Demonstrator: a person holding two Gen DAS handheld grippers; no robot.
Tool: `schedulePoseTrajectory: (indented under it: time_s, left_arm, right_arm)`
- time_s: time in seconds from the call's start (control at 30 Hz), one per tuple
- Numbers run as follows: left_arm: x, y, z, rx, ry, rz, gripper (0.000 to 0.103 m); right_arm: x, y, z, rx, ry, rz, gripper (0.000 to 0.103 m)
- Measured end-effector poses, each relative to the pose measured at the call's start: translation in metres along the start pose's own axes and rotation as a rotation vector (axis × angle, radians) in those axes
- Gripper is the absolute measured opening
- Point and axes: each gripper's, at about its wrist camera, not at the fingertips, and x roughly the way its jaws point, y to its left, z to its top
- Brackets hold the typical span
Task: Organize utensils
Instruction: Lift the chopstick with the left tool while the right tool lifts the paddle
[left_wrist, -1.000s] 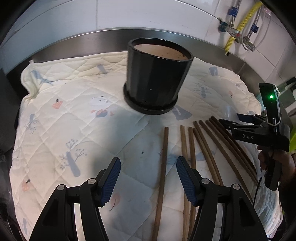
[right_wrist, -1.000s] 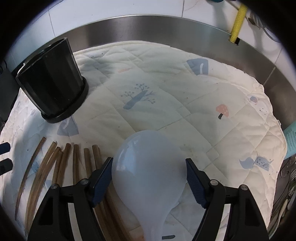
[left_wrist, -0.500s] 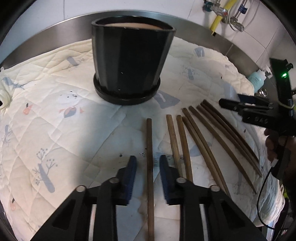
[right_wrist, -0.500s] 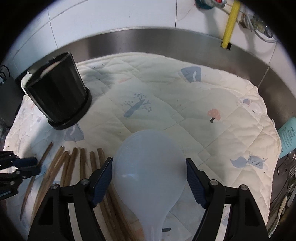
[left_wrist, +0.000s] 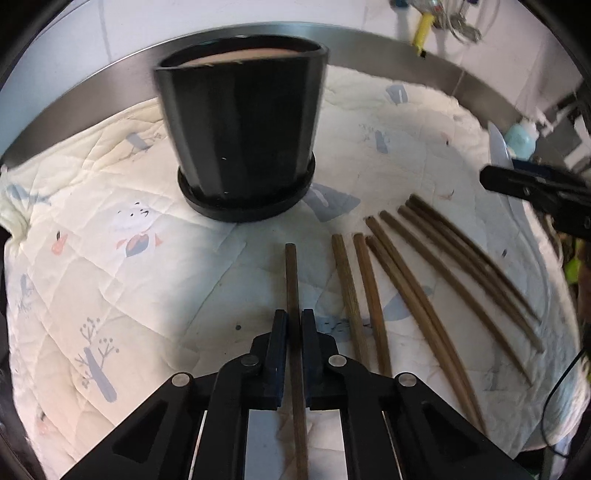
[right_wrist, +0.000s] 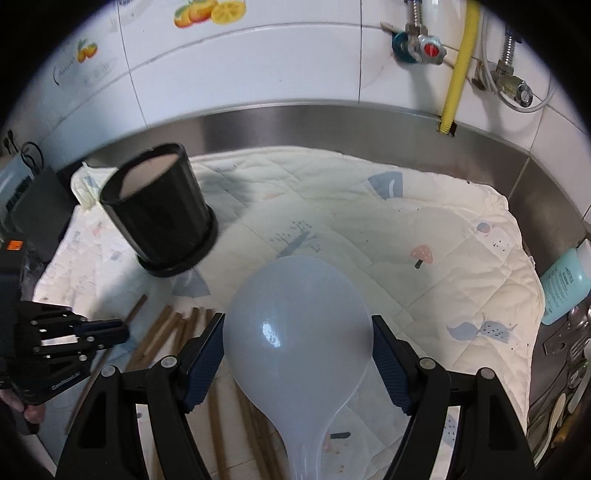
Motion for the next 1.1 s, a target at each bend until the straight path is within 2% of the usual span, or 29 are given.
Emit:
schedulePoseTrajectory:
  time_s: [0.23,0.6,0.87,1.0,1.1]
  left_arm:
    - [-0.043,0.007,-0.002,-0.057,-0.125,-0.03,0.006]
    - [-0.143,0.034,0.011,-0.18,-0.367,-0.083,0.006]
    - [-0.214,0.045,0.058,-0.187,-0.605,-0.093,0.006]
    - [-0.227,0.045,0.095,-0.159,-0.71,-0.068,0.006]
    - [-0.221,0.05,0.121,-0.166,-0.758,-0.054,0.006]
  right_arm:
    - [-0.019,0.005,0.002,0.004,-0.04,0.025,0.083]
    - [-0.046,0.012,0.004,0.015,-0.103,0.053,0.083]
    - [-0.059,0.012,0.004,0.032,-0.141,0.054,0.083]
    - [-0.067,0.013,0.005,0.039,-0.162,0.053,0.083]
    - [-0.075,0.013,0.006,0.051,-0.187,0.05,0.083]
